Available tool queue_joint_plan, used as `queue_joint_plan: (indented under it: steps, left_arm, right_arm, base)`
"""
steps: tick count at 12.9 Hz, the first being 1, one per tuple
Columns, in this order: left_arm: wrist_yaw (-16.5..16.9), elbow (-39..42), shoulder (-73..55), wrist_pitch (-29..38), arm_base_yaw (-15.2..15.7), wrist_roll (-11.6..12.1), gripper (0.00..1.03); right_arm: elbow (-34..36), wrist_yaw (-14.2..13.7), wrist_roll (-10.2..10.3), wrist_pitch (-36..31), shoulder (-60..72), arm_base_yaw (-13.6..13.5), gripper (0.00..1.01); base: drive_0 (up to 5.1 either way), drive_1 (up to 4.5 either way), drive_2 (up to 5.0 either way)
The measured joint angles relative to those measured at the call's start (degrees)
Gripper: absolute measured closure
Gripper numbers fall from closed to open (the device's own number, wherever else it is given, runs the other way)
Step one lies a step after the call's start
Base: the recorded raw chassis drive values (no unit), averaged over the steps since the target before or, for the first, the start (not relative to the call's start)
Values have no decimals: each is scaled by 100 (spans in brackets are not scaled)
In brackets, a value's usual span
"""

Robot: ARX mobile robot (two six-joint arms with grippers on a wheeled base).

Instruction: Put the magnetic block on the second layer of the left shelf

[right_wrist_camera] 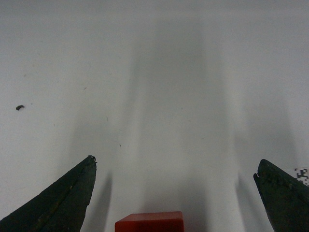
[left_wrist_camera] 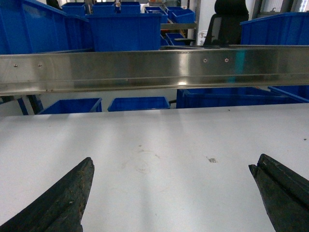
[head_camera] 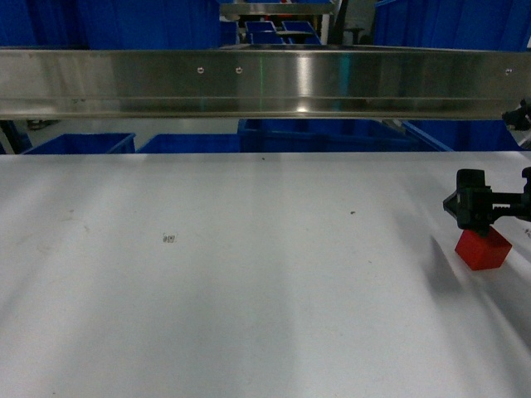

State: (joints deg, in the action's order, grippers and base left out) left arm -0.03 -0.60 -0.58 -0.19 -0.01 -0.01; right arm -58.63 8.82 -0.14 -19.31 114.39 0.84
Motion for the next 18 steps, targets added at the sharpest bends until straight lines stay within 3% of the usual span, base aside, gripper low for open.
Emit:
queue_joint_plan:
  steps: [8,9,10,12,13,15,18]
  left_arm:
    - [2,0,0,0,0,0,5]
    - [2,0,0,0,0,0,5]
    - [2,0,0,0,0,0,5]
    - [2,0,0,2,0,0,5]
    - [2,0,0,0,0,0,5]
    - [2,0,0,0,0,0,5]
    - [2,0,0,0,0,0,5]
  right_arm:
    - [-11,-50,-208,-85,442,-9,3]
    - [57,-46,-256,-144,439,-9,9]
    - [236,7,-352,-361,437,-17,51]
    - [249,203,-323,-398,424,-92,68]
    - [245,223,-236,-289,356,-151,68]
    - [157,114,155,-70,-144,-479,68]
    - [72,-90,874,-20,-1545,-839,68]
  base:
    - [0,0,0]
    - [0,0,0]
    - [0,0,0]
    - [0,0,0]
    - [0,0,0]
    - [0,0,0]
    - [0,0,0]
